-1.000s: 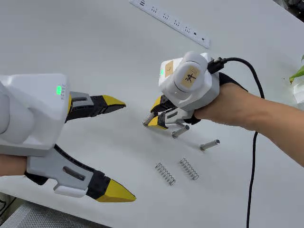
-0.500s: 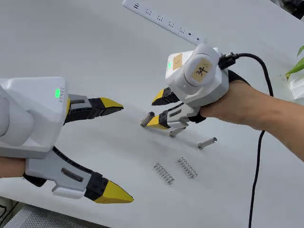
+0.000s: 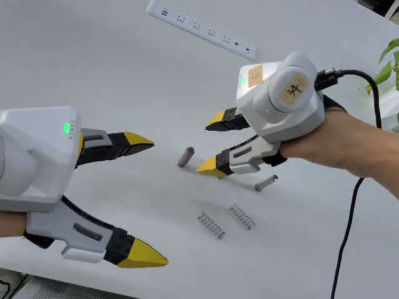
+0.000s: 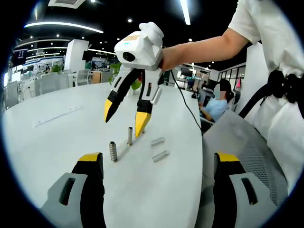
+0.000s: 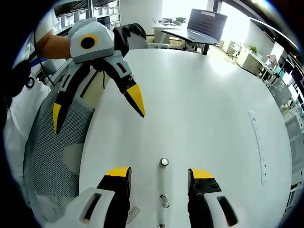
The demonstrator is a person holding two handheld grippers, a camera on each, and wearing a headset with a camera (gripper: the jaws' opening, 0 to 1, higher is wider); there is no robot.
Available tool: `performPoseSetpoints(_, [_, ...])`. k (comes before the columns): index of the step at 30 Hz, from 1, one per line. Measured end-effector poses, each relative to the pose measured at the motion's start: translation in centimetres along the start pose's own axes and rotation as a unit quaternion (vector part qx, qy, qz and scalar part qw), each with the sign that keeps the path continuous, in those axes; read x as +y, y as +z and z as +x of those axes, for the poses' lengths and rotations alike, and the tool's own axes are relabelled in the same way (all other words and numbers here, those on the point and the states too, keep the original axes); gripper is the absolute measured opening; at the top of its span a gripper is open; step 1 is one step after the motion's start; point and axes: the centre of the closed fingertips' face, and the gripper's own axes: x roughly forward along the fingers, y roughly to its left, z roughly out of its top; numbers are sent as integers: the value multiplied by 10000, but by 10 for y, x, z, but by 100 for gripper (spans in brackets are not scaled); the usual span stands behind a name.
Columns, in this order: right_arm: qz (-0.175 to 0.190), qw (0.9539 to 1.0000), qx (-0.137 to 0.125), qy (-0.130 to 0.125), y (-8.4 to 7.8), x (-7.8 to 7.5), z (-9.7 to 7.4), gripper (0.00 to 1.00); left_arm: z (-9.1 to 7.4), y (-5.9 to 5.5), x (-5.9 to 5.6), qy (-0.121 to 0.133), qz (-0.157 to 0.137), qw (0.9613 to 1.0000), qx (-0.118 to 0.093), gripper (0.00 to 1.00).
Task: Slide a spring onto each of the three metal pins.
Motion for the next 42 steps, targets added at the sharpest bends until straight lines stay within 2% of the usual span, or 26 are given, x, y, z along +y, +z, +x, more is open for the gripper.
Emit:
performPoseSetpoints(6, [212, 9992, -294, -166, -5, 2, -19, 50, 2, 1, -2, -43, 71, 9999, 114, 95])
performPoseSetpoints(13, [439, 9969, -563, -323, -12, 14, -42, 58, 6, 3, -6, -134, 162, 9995, 223, 94])
performPoseSetpoints(18, [605, 9944, -736, -455, -22, 22, -57, 61, 10, 3, -8, -191, 251, 9989, 358, 92])
performPoseSetpoints(21, [745, 9923, -837, -537, -33, 23, -65, 64, 14, 2, -10, -262, 314, 9980, 482, 91])
performPoseSetpoints(28, [1026, 9863, -1091, -699, -48, 34, -81, 69, 22, 3, -12, -387, 433, 9961, 670, 90])
performPoseSetpoints(35, [1315, 9793, -1317, -803, -72, 48, -91, 76, 33, -1, -15, -528, 620, 9921, 954, 88])
performPoseSetpoints(39, [1499, 9725, -1545, -891, -87, 58, -96, 82, 42, -5, -16, -625, 750, 9883, 1169, 86])
performPoseSetpoints(40, [1526, 9711, -1598, -906, -90, 60, -96, 83, 44, -6, -16, -647, 775, 9873, 1229, 85])
performPoseSetpoints(41, [1598, 9693, -1631, -907, -96, 64, -97, 84, 45, -11, -17, -707, 858, 9840, 1394, 85])
performPoseSetpoints(42, [1614, 9689, -1638, -918, -101, 67, -98, 85, 47, -12, -17, -734, 919, 9827, 1431, 84])
